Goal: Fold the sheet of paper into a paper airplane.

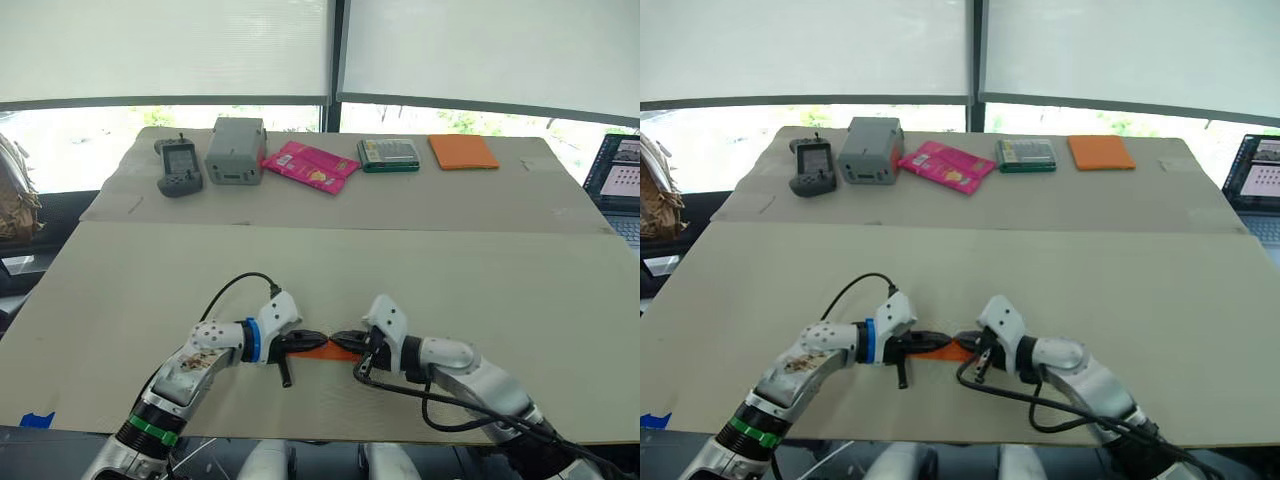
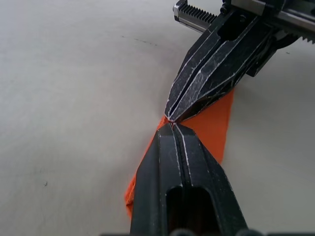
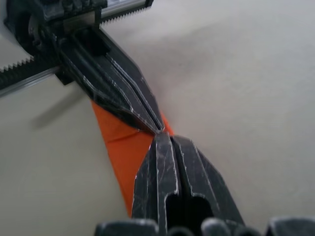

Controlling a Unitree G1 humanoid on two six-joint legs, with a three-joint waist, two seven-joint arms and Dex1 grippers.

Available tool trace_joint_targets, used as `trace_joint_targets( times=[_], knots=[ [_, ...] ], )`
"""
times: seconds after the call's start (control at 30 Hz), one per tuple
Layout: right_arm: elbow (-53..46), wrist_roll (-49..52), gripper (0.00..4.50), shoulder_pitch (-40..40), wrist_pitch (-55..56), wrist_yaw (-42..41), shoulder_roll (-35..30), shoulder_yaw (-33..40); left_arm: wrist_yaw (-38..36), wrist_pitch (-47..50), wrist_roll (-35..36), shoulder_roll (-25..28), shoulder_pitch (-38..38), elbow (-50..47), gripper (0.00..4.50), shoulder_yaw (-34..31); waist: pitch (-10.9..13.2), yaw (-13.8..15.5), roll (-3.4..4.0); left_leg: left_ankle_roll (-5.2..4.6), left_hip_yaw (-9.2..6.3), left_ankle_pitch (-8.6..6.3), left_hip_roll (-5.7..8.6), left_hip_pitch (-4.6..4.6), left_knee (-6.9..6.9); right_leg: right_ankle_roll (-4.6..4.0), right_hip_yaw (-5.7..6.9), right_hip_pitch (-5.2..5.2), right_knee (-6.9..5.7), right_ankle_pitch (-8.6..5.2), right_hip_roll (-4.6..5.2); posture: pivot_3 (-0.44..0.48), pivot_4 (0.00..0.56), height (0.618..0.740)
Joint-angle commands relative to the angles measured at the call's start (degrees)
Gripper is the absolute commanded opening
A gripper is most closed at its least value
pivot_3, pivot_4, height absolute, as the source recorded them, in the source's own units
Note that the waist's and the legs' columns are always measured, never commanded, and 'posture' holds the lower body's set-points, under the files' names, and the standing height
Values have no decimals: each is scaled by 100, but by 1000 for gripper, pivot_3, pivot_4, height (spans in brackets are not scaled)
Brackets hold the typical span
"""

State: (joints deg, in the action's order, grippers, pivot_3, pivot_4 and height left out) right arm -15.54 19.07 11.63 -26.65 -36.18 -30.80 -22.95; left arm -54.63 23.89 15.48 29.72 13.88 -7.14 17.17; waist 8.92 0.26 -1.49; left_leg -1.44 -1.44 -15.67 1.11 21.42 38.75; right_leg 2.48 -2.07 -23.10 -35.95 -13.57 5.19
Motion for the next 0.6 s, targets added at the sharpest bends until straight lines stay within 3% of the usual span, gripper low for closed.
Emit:
trace_joint_targets(
  times=[0.03,0.43,0.6],
  knots=[
    [64,-206,35,-52,-147,-118,-83,48,-49,170,-237,155,-119,148,0,202,0,-12,0,0,0,0,-1,-4,0,0,1,3,0,0,-2,0,150,740],
    [239,-516,35,-1075,-101,136,-498,923,-48,211,-174,174,-177,154,0,172,-8,39,0,-4,-6,-3,1,-49,2,18,13,74,15,-12,2,0,150,740],
    [106,-465,35,-1648,761,74,-463,1489,39,261,-121,136,-225,127,0,85,-22,49,3,-8,-9,-6,6,-53,1,30,15,84,18,-20,10,0,150,740]
  ],
)
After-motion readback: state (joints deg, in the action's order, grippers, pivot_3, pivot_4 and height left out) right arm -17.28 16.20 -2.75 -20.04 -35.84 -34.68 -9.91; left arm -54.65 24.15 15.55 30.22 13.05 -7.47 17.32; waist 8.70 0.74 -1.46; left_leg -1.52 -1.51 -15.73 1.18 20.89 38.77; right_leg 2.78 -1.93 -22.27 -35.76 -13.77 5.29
